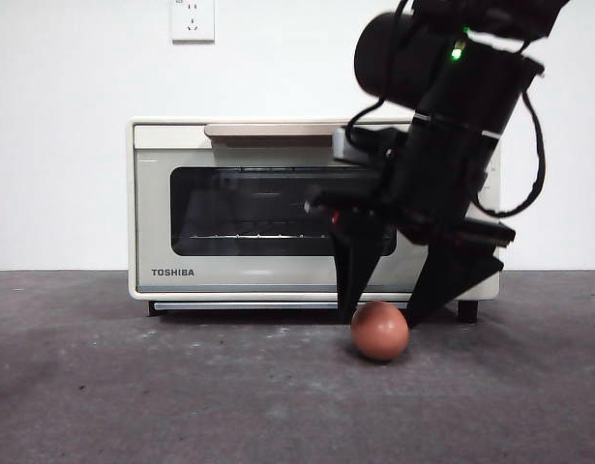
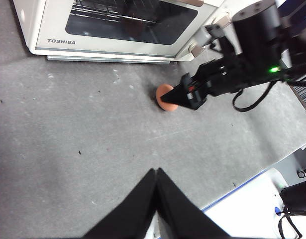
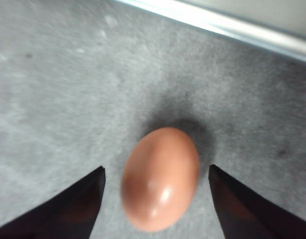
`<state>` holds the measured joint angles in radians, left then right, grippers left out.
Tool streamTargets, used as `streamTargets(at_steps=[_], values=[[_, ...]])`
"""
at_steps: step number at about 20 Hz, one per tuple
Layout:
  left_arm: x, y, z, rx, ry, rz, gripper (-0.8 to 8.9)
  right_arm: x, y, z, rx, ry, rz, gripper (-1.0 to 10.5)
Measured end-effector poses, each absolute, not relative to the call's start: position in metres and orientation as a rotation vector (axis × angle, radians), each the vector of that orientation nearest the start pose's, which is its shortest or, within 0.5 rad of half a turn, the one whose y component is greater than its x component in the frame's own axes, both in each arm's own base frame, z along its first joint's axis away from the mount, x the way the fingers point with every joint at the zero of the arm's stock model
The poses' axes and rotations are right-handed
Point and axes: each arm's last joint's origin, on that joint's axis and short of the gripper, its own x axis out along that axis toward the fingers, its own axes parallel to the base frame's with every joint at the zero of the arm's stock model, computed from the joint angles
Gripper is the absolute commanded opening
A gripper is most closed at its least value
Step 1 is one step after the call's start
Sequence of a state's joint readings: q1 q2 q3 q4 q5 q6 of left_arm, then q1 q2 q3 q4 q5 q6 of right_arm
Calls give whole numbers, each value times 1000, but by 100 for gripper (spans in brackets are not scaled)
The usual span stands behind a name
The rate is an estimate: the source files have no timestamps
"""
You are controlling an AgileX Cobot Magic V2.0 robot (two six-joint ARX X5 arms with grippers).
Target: Eggoven
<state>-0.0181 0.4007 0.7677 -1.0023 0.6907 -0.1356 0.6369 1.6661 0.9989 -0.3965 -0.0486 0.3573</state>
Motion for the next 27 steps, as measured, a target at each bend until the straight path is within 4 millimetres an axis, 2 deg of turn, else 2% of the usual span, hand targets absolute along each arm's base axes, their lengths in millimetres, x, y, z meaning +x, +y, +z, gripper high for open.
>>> streamTargets(at_steps=[5,15,21,24,27], values=[[56,-19,297,-340,660,-643,7,262,195,166,-7,1141,417,311],[56,-19,297,-336,658,-645,7,263,196,167,-4,1137,422,7],[57,-19,298,-329,641,-648,7,263,196,168,-2,1137,426,3],[60,-20,300,-321,618,-651,7,259,194,178,14,1125,450,3],[72,-20,300,-332,650,-646,7,249,188,205,28,1068,478,3]])
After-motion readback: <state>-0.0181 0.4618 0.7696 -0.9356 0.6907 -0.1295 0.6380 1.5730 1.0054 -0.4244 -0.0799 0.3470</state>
